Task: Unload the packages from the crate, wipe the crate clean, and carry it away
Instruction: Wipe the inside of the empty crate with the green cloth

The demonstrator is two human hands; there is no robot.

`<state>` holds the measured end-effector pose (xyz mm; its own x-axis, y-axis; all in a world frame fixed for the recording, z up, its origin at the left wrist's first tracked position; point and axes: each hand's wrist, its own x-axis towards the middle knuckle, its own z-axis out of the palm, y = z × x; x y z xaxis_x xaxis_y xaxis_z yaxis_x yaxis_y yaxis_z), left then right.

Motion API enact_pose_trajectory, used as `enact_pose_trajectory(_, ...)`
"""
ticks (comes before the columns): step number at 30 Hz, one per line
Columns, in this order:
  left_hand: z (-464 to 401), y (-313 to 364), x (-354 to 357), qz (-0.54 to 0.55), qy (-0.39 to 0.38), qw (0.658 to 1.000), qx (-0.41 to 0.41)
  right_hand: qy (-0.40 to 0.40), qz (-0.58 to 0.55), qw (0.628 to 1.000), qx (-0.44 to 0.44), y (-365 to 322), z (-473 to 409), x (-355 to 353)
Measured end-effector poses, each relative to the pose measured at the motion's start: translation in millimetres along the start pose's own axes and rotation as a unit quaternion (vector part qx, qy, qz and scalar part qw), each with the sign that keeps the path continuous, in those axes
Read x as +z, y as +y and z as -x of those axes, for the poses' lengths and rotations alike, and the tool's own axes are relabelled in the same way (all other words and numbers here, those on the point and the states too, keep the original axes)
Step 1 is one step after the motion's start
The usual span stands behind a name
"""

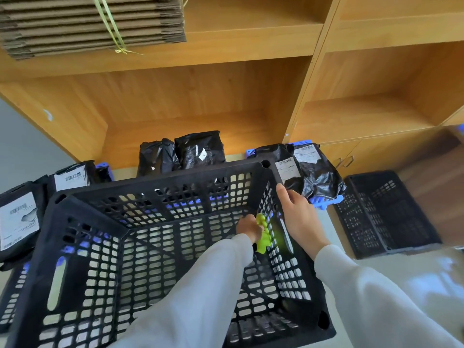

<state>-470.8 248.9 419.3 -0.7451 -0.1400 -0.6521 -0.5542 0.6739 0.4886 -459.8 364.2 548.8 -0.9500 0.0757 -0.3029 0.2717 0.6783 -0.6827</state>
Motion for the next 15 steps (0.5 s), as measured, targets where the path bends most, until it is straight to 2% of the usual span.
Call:
enact_pose_trajectory(3, -14, -3, 5, -0.01, 0.001, 1.0, -0.005, 0.02, -0.006, 1.0, -0.02, 1, 2, 0)
enact_pose_trajectory(8, -28, 0, 13, -0.022, 0.013, 0.999, -0.022, 0.048, 0.056, 0.995, -0.072, 8, -2, 5)
enact_pose_trajectory(12, -32, -3, 14, 0.002, 0.007, 1.0, -0.02, 0.052, 0.134, 0.984, -0.108, 12, -5, 5)
enact_pose_trajectory(15, -29, -7, 8, 0.04, 0.001, 0.999, 0.01, 0.043, 0.162, 0.979, -0.116, 10, -4, 5)
